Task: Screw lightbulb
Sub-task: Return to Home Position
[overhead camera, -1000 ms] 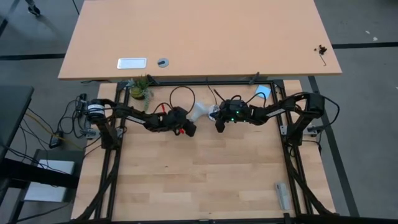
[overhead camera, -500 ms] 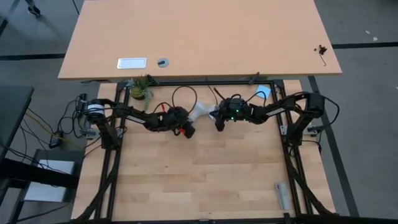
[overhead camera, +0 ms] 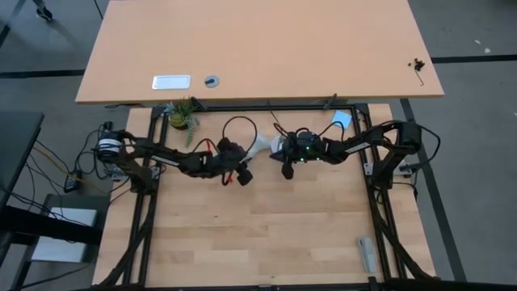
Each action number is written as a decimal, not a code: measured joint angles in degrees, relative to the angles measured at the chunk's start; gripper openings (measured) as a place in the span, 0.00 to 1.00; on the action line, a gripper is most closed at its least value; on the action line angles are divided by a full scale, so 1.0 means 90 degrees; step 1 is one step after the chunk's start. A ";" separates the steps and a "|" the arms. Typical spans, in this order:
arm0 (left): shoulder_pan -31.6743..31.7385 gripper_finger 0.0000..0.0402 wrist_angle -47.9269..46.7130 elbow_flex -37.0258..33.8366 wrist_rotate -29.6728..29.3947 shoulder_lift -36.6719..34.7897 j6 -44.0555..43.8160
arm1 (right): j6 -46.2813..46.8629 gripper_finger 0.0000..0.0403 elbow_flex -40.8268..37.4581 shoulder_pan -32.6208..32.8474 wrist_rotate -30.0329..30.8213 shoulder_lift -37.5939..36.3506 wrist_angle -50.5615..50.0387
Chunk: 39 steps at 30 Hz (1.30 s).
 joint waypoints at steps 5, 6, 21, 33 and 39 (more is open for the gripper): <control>-0.0376 0.29 0.0107 0.0000 -0.0036 -0.0046 0.0483 | -0.0016 0.01 0.0000 0.0106 -0.0098 -0.0127 -0.0113; -0.0437 0.28 0.0134 0.0000 -0.0051 -0.0046 0.0550 | -0.0018 0.01 0.0000 0.0127 -0.0103 -0.0203 -0.0174; -0.0443 0.16 0.0386 0.0000 0.0506 -0.0046 0.0648 | -0.0251 0.01 0.0000 0.0715 0.0421 -0.1891 -0.2002; -0.0548 0.02 0.1661 -0.0440 0.1091 -0.0071 0.1171 | -0.0309 0.01 -0.0379 0.1345 0.0693 -0.3143 -0.2997; -0.0548 0.01 0.2362 -0.0871 0.1375 -0.0386 0.1309 | -0.0126 0.01 -0.0935 0.1594 0.0764 -0.3749 -0.2804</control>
